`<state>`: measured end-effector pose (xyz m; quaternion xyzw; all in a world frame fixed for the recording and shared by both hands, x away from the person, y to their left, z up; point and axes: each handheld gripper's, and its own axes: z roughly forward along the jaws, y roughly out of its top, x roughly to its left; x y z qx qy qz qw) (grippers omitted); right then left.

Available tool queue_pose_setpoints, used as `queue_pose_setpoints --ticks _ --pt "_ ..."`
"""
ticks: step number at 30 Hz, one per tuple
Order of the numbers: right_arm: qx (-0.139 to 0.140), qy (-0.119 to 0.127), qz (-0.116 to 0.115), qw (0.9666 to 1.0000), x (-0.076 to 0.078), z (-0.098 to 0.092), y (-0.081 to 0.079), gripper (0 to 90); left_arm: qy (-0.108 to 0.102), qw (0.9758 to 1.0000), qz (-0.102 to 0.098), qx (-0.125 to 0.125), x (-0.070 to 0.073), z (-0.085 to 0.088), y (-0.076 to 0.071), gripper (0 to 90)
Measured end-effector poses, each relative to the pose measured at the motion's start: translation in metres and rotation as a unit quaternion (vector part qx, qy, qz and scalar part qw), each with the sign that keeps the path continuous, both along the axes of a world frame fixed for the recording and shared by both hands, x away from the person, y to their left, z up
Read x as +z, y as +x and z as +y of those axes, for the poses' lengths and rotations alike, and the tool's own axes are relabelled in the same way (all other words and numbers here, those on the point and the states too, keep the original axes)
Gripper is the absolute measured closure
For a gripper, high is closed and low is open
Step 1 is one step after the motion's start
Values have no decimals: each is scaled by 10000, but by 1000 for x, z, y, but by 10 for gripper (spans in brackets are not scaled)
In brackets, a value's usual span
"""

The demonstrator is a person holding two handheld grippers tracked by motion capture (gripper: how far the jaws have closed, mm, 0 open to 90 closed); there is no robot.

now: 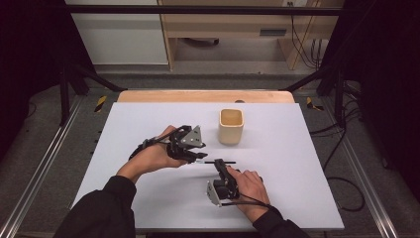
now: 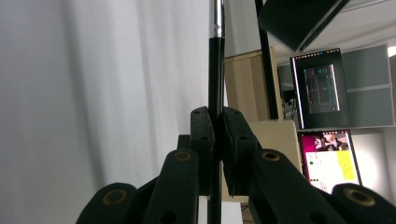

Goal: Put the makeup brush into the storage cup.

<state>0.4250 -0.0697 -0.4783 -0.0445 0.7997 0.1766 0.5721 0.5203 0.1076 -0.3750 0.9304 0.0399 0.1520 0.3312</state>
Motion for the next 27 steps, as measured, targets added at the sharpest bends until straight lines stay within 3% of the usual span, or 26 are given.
queue_pose_setpoints --ticks 6,11,18,22,23,27 --pt "-116 8 25 9999 -1 -11 2 839 -167 9991 -120 380 -1 19 4 489" --pt "-201 60 9 9998 0 -21 3 839 -260 9971 -103 713 -8 32 6 380" --pt "-431 78 -30 9990 2 -38 4 839 -317 9914 -240 1249 -12 51 7 204" --pt "-522 130 -17 9986 5 -50 6 839 -359 9893 -331 1377 -15 60 2 76" --pt "-543 101 -47 9985 6 -52 7 839 -374 9891 -357 1380 -17 62 0 72" --pt "-632 196 -11 9978 9 -63 8 839 -518 9843 -441 1628 -20 69 -5 58"
